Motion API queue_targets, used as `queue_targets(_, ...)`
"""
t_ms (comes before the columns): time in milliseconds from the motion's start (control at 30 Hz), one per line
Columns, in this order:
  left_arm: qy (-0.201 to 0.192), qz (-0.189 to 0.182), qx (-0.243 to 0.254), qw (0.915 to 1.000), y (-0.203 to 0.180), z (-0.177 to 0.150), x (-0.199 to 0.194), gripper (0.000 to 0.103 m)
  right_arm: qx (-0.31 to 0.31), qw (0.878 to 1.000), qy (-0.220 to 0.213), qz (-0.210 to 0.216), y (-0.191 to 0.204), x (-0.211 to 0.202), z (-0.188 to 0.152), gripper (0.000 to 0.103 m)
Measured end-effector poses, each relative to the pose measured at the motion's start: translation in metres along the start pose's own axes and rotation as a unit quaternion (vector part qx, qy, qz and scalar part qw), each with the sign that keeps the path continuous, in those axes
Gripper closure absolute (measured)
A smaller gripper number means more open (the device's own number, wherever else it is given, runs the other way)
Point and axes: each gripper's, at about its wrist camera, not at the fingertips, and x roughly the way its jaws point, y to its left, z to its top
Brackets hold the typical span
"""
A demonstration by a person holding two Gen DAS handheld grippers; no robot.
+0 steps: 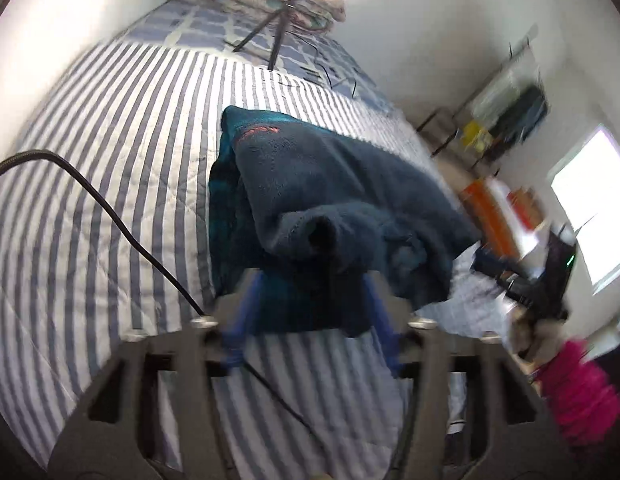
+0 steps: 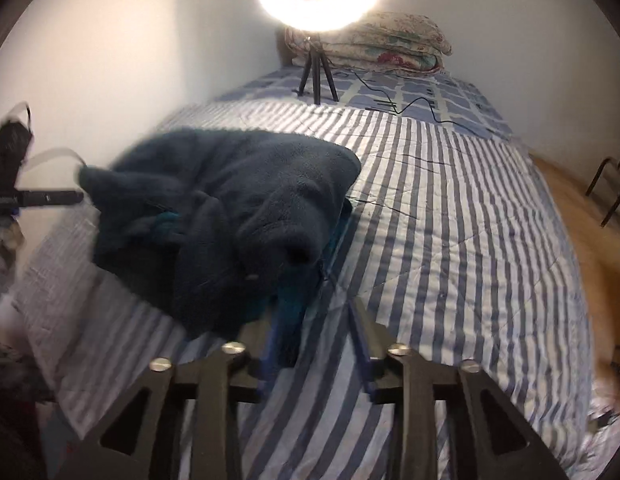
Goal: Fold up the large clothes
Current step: 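Lift the folded edge and fold it over toward the collar with both tools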
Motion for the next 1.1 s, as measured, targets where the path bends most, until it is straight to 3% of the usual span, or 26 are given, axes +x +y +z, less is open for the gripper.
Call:
queue_targets(67,-0.005,-0.033,-0.047,0.9983,0.008,0.0,-0.01,0.037,0.031,0.999,-0.014,0.037,-0.006,-0.013,-0.001,0.035)
queue_targets(200,-0.014,-0.075,-0.145,0.9866,0.028,0.013,-0.007,0.035,0.123,0.982,-0.035,0.139,-0.022,-0.016,0.005,0.02)
queue_targets(267,-0.009,-0.086,-0.185,0.979,0.036,0.019,0.005,0.035,0.174,0.969,-0.031,0.171,-0.027,-0.004,0.007,0.02)
queue_targets(400,0.012,-0.076,-0.228,0.9705,0.046,0.023,0.033,0.035,0.225,0.956,-0.011,0.19,-0.031,0.026,0.012,0.021)
queue_targets(467,0.027,-0.05,-0.243,0.9685,0.046,0.021,0.047,0.054,0.248,0.95,0.0,0.188,-0.033,0.041,0.011,0.023)
queue_targets(500,0.034,-0.045,-0.243,0.9683,0.047,0.02,0.055,0.062,0.258,0.947,0.002,0.188,-0.035,0.044,0.01,0.024)
queue_targets(533,0.039,-0.04,-0.242,0.9688,0.046,0.019,0.059,0.076,0.271,0.943,0.004,0.195,-0.037,0.05,0.009,0.027)
queue_targets(567,0.045,-0.026,-0.232,0.9714,0.043,0.019,0.063,0.086,0.289,0.934,0.007,0.211,-0.038,0.057,0.007,0.035)
queue_targets(633,0.044,0.0,-0.204,0.978,0.036,0.022,0.065,0.09,0.303,0.924,0.02,0.234,-0.038,0.066,0.004,0.062)
queue_targets(667,0.043,0.007,-0.191,0.9807,0.031,0.024,0.063,0.091,0.304,0.92,0.032,0.245,-0.036,0.071,0.004,0.084)
queue_targets(700,0.039,0.01,-0.178,0.9832,0.027,0.026,0.059,0.091,0.302,0.919,0.04,0.249,-0.032,0.073,0.003,0.09)
queue_targets(800,0.019,0.009,-0.15,0.9885,0.017,0.033,0.042,0.092,0.291,0.92,0.032,0.261,-0.021,0.06,0.006,0.097)
queue_targets(867,0.007,0.012,-0.141,0.9899,0.017,0.037,0.031,0.093,0.288,0.914,0.019,0.285,-0.012,0.045,0.01,0.098)
queue_targets(933,0.001,0.024,-0.135,0.9905,0.023,0.037,0.026,0.093,0.276,0.918,0.019,0.284,-0.005,0.036,0.013,0.098)
queue_targets(1000,0.009,0.04,-0.137,0.9897,0.033,0.03,0.03,0.093,0.278,0.918,0.031,0.282,-0.001,0.039,0.006,0.099)
queue_targets(1100,0.05,0.073,-0.133,0.9872,0.047,0.009,0.056,0.093,0.271,0.929,0.077,0.239,0.003,0.065,-0.01,0.099)
